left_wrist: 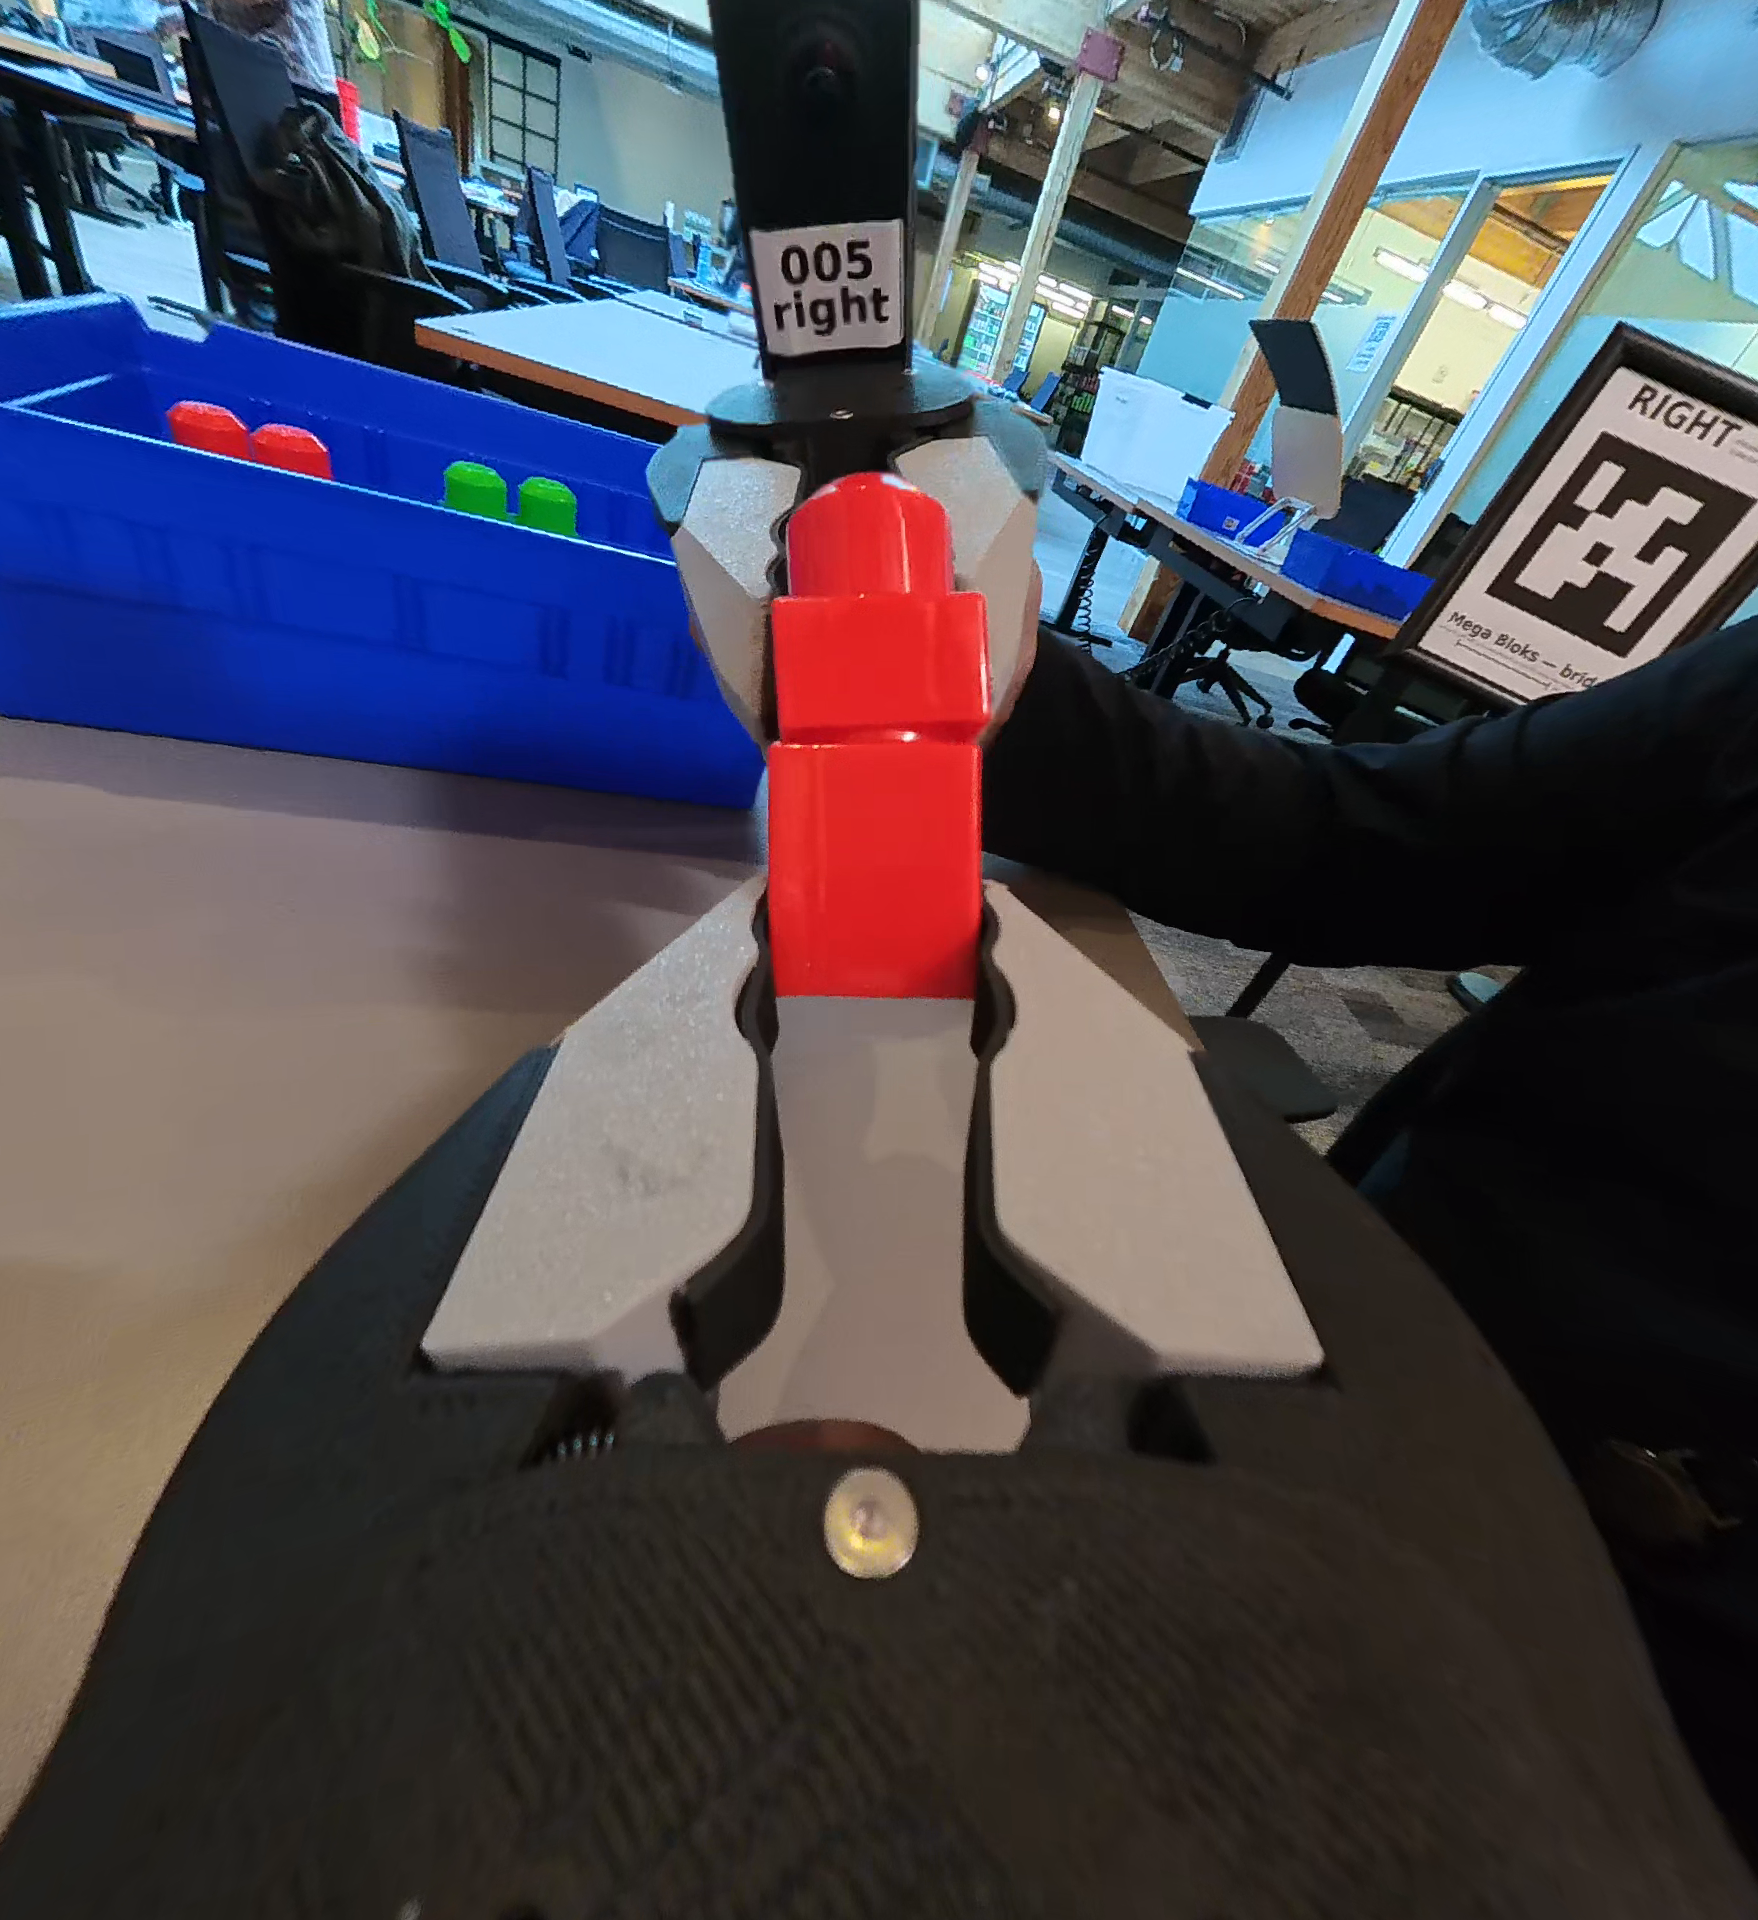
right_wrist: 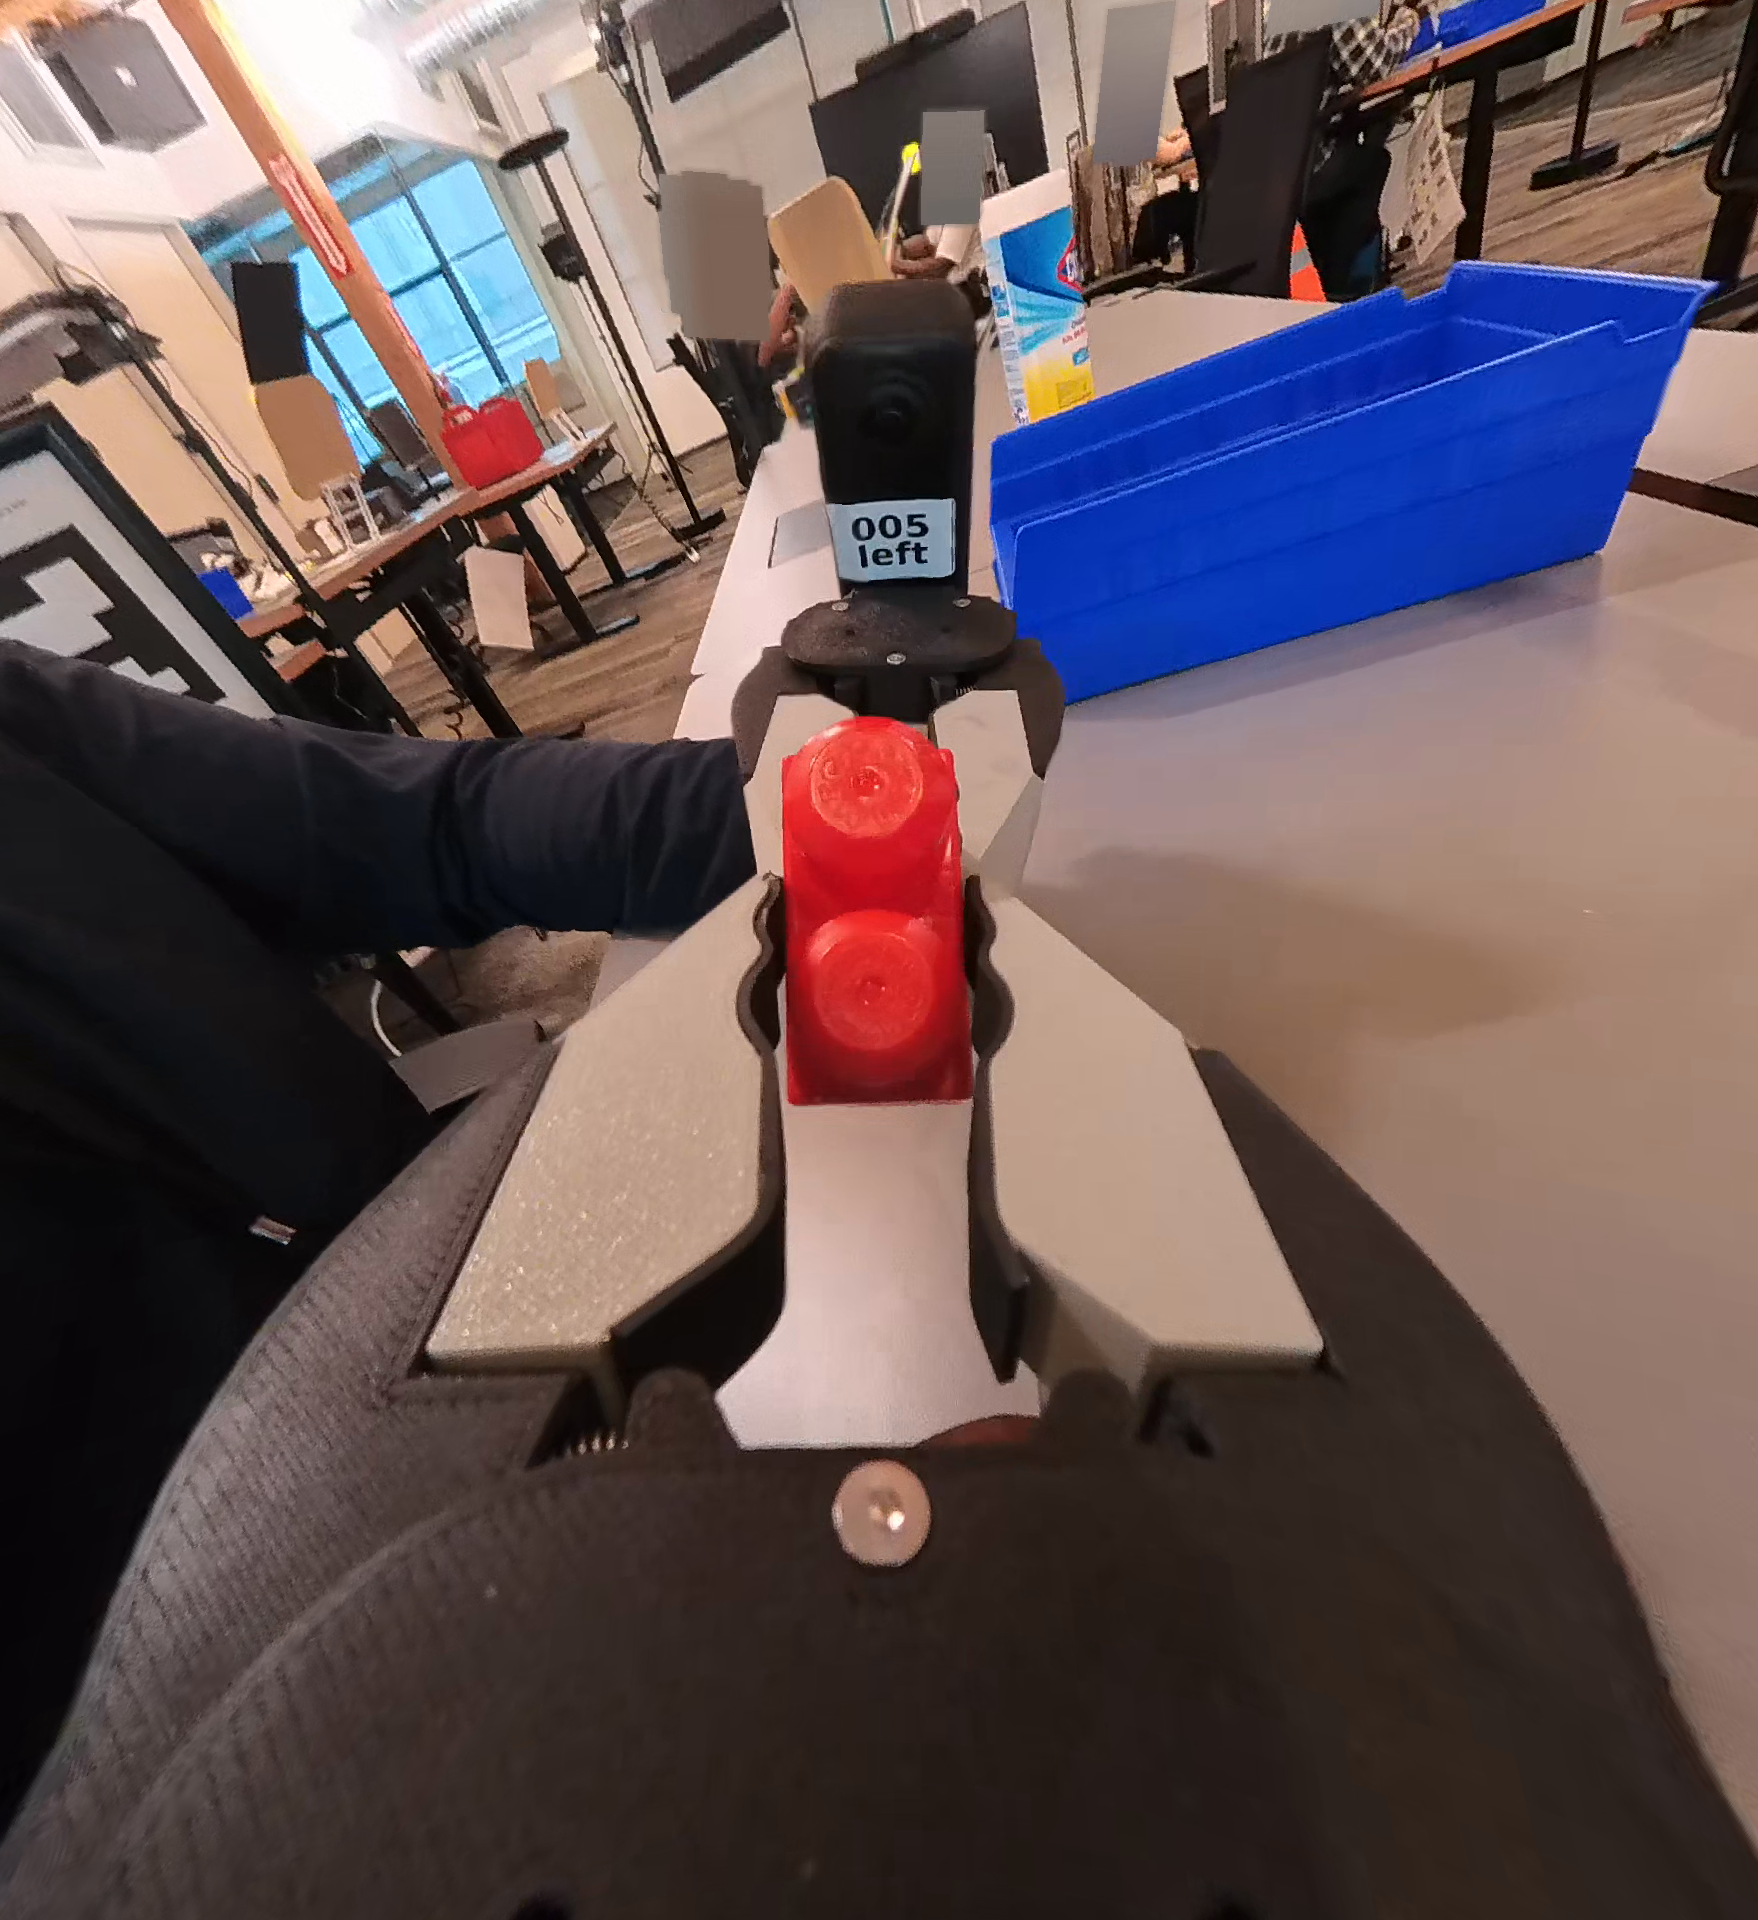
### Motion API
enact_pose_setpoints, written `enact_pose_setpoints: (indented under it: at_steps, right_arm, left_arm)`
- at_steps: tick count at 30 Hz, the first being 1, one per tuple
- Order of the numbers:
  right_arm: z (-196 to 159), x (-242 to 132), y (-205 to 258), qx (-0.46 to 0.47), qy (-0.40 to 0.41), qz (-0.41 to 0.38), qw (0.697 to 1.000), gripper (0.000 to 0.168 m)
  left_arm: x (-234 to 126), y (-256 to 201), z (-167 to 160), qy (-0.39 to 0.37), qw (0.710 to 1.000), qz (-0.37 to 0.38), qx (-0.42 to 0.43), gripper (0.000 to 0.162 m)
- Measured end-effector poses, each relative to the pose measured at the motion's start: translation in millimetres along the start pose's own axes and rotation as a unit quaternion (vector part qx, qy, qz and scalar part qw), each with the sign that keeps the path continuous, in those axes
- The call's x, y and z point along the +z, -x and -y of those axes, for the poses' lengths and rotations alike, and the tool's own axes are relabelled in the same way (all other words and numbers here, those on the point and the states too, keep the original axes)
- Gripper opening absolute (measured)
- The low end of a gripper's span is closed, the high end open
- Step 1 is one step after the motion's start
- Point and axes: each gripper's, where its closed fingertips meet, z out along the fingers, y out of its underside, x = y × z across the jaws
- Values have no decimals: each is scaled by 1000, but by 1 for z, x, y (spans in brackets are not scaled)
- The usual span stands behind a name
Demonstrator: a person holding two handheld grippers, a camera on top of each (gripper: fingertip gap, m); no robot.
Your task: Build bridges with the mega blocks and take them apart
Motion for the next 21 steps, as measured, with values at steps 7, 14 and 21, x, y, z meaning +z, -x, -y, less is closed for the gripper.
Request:
enact_pose_setpoints:
  at_steps: [7,14,21]
  right_arm:
    - [5,-5,-3,3,-15,-7,1000,42]
    - [-3,2,-4,-1,-5,-12,1000,35]
    - [-9,3,-8,3,9,-24,1000,34]
  left_arm:
    - [-4,3,4,-7,1000,9,4,33]
    - [-1,3,4,-10,1000,15,6,33]
    - [0,8,0,4,999,35,13,33]
